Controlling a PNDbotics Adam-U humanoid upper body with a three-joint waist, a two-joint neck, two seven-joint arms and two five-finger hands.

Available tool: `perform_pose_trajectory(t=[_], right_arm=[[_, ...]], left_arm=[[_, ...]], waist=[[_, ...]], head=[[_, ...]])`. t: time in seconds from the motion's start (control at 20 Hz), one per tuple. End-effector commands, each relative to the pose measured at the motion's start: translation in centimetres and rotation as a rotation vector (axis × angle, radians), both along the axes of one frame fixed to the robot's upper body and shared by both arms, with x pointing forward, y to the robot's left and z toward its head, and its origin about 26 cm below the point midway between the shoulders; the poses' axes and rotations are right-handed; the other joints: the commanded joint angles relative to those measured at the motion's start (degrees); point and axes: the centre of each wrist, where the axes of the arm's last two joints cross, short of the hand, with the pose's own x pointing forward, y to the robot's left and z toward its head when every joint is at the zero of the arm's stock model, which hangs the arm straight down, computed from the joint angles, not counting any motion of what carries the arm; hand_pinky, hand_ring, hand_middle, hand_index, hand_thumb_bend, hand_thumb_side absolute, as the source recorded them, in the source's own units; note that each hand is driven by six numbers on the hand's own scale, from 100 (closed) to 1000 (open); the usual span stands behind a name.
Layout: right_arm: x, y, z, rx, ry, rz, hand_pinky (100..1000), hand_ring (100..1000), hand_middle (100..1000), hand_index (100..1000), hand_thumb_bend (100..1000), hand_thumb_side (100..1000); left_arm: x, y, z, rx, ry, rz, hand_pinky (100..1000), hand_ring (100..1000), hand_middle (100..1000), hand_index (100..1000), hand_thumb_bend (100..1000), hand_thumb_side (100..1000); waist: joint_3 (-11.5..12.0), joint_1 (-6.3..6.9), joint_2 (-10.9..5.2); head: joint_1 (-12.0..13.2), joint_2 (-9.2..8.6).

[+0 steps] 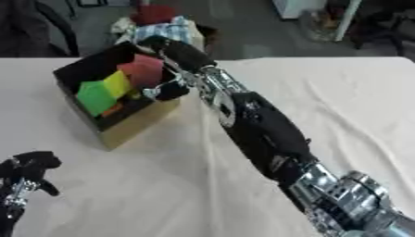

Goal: Pick up objects on the table and place them in the box.

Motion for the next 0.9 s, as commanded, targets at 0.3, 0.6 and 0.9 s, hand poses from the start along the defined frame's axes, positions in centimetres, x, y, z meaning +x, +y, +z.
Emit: perform_pose_trajectory(t=[0.3,0.6,0.9], right_arm=[[-1.2,0.0,4.3,0.035,-0.069,0.133,821,851,892,960,307,471],[-3.9,-2.4,7.9,0.218,-0.046,0.284,793,799,801,912,212,441],[-7.7,-6.5,8.9,0.506,-0.054,0.324,769,754,741,864,110,379]], left_arm=[[0.2,0.3,0.9,-0.002,-0.034,0.016,436,725,617,709,403,624],[0.1,1.2,0.7,-0.009,-0.032,0.074,436,730,618,708,405,621],[-0.1,2.0,0.5,-0.013,-0.029,0.127,436,733,620,707,404,620]], waist=[[-1.9,-0.26,-1.31],[-5.3,-0.38,-1.73],[-8.2,-0.48,-1.85]], head=[[1.4,-0.54],[4.8,0.37],[7.4,1.43]])
